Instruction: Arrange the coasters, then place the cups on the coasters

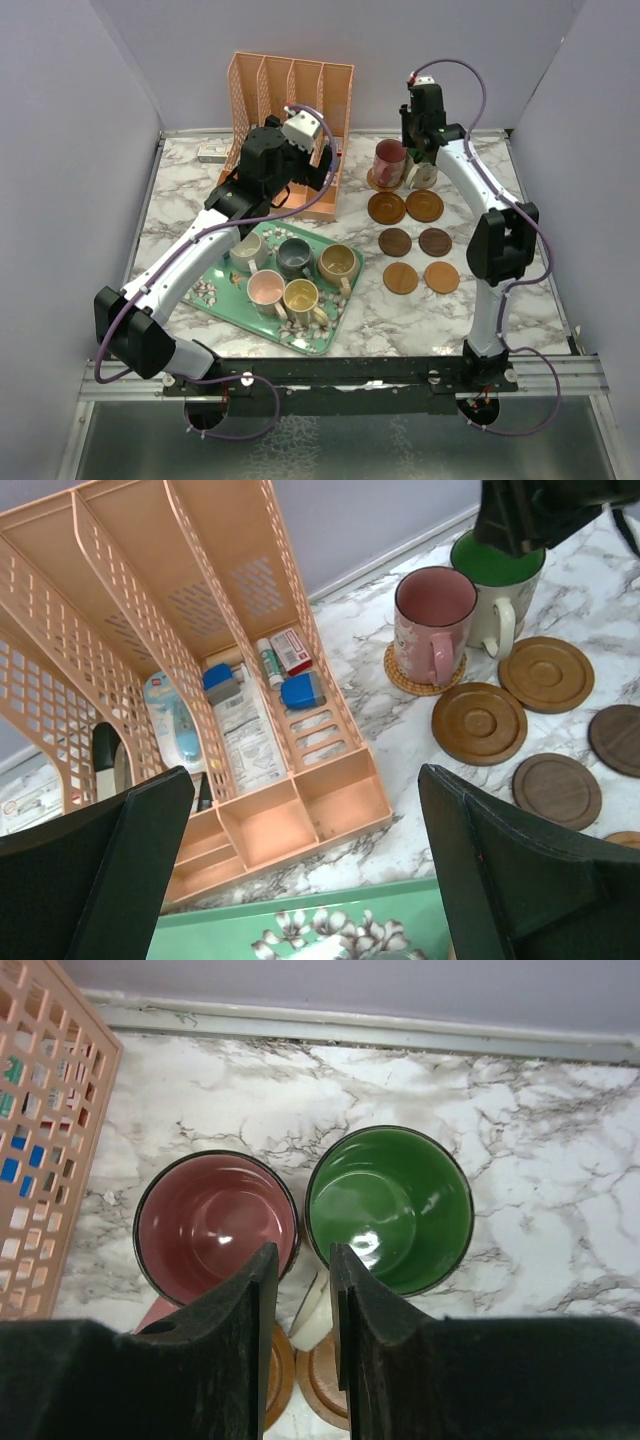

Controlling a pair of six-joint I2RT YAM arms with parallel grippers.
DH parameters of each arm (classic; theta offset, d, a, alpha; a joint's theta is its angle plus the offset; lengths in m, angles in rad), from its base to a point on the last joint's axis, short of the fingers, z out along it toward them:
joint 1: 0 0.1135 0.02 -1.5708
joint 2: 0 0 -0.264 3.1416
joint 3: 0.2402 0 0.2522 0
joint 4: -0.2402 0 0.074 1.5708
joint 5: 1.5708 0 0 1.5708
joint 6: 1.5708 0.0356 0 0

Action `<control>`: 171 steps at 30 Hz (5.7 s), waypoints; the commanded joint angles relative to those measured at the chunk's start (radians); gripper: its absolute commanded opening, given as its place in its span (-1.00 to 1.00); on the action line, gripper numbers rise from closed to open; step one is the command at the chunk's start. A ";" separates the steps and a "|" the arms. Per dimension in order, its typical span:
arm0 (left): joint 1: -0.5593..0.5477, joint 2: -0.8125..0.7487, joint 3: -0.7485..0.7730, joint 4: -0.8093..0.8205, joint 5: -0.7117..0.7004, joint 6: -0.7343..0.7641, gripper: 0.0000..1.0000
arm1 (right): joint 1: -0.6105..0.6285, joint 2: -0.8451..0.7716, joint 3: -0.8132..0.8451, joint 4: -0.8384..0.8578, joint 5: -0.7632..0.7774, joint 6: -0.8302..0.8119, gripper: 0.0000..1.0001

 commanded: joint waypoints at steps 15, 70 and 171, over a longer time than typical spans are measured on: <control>0.052 -0.105 -0.180 -0.225 0.082 0.347 0.99 | 0.004 -0.563 -0.515 0.114 -0.387 -0.303 -0.06; 0.552 -0.122 -0.280 -0.429 0.084 0.231 0.11 | 0.039 -0.754 -0.973 0.143 -1.110 -0.544 0.52; -0.037 0.645 0.823 -0.589 0.326 0.010 -1.00 | 0.103 -0.843 -0.787 0.065 -0.836 -0.549 0.30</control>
